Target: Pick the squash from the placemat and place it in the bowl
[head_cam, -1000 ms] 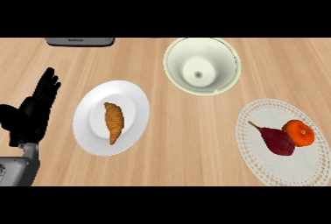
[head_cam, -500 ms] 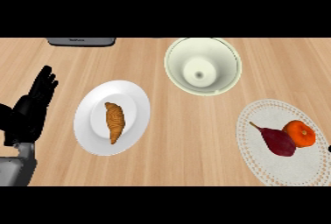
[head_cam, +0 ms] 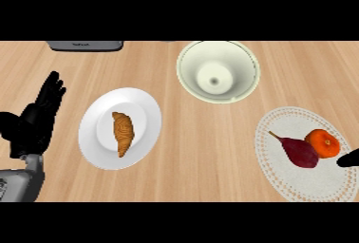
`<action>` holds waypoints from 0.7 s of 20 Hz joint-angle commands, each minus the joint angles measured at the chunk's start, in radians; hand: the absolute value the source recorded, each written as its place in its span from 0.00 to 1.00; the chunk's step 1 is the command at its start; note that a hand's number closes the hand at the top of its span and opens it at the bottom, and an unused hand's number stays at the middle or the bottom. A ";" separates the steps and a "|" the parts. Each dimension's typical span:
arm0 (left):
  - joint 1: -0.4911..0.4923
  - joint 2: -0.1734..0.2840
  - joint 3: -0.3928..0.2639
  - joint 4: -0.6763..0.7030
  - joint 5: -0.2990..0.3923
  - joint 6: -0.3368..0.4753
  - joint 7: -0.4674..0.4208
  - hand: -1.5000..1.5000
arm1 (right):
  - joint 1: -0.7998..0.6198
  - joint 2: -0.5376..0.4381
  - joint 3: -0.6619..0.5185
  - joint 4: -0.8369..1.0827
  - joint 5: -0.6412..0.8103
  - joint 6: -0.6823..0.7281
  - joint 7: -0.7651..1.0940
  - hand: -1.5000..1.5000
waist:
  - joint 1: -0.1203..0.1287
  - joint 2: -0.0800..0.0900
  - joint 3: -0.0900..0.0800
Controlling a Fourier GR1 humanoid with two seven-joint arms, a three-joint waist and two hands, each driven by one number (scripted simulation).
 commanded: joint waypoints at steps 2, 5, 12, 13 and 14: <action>0.043 0.020 0.037 -0.037 0.017 -0.048 0.016 0.50 | -0.024 0.039 0.081 0.022 0.159 -0.019 0.017 0.00 | -0.002 -0.002 0.000; 0.011 -0.030 0.015 -0.026 -0.048 0.012 0.012 0.50 | -0.048 0.031 0.080 0.045 0.232 -0.018 -0.020 0.00 | -0.008 -0.002 0.000; 0.060 -0.034 0.066 -0.068 -0.050 -0.063 0.029 0.50 | -0.063 0.156 0.035 0.159 0.291 0.005 -0.074 0.00 | -0.007 -0.002 0.000; -0.016 -0.044 0.075 0.038 -0.064 -0.067 0.006 0.50 | -0.057 0.156 0.017 0.129 0.278 0.024 -0.056 0.00 | -0.012 -0.002 0.000; 0.061 -0.067 0.049 -0.050 -0.087 -0.036 -0.016 0.50 | -0.082 0.200 0.049 0.180 0.306 -0.006 -0.041 0.00 | -0.006 -0.002 0.000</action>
